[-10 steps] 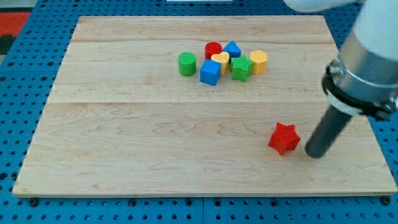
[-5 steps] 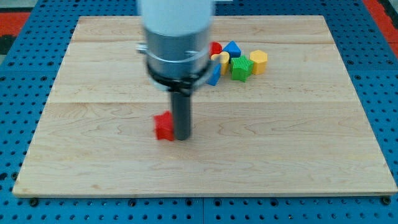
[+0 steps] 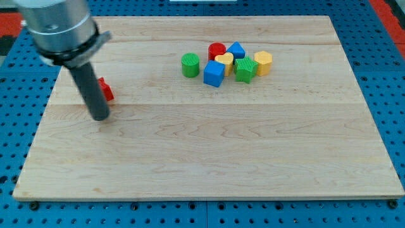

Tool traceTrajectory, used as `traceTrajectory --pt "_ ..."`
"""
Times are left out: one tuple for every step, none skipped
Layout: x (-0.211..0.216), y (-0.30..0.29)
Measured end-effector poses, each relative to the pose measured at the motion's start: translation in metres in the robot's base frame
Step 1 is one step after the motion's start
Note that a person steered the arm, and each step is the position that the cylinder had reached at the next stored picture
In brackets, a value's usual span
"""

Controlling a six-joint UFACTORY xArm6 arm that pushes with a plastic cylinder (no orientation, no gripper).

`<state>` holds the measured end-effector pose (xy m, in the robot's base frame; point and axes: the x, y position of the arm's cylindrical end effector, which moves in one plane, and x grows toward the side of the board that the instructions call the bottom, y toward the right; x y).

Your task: Push the red star above the green circle

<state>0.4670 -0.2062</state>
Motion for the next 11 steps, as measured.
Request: traceTrajectory --pt "-0.061 -0.011" --pt "-0.070 0.025" --pt "-0.054 0.072" --pt "-0.101 0.111" --pt "-0.087 0.103" --pt "-0.053 0.065" --pt "-0.104 0.051" --pt "-0.109 0.115" --pt "-0.129 0.113" --pt "-0.116 0.028" --pt "-0.133 -0.021"
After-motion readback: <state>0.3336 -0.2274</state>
